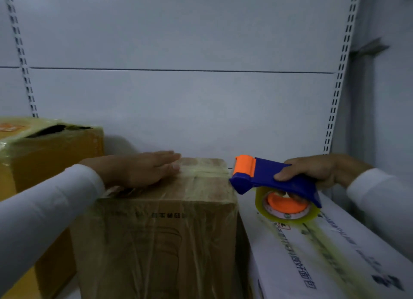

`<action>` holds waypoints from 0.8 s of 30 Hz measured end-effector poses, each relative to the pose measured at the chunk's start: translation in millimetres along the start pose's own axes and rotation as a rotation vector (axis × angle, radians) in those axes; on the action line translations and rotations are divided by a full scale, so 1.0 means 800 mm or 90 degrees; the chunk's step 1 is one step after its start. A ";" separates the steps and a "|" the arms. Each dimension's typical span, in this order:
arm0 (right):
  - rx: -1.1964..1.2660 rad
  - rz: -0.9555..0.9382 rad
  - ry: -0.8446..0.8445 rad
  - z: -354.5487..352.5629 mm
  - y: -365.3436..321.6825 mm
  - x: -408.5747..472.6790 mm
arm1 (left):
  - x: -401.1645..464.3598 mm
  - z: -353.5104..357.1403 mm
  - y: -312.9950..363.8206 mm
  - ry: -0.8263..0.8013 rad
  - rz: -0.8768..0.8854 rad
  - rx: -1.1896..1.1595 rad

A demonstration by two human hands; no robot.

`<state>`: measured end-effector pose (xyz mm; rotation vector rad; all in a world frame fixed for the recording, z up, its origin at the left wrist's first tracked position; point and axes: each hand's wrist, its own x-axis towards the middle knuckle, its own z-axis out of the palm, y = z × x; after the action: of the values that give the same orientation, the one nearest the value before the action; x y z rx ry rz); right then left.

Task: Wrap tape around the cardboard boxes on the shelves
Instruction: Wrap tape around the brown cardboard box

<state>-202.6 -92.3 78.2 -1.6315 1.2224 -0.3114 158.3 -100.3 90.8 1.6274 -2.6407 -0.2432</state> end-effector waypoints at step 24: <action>-0.243 0.133 0.166 0.030 -0.022 -0.021 | 0.059 0.031 0.076 0.039 0.158 -0.022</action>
<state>-183.5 -65.5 88.0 -1.8014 1.7197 -0.1683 80.4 -112.3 72.4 1.2584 -2.7392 -0.2254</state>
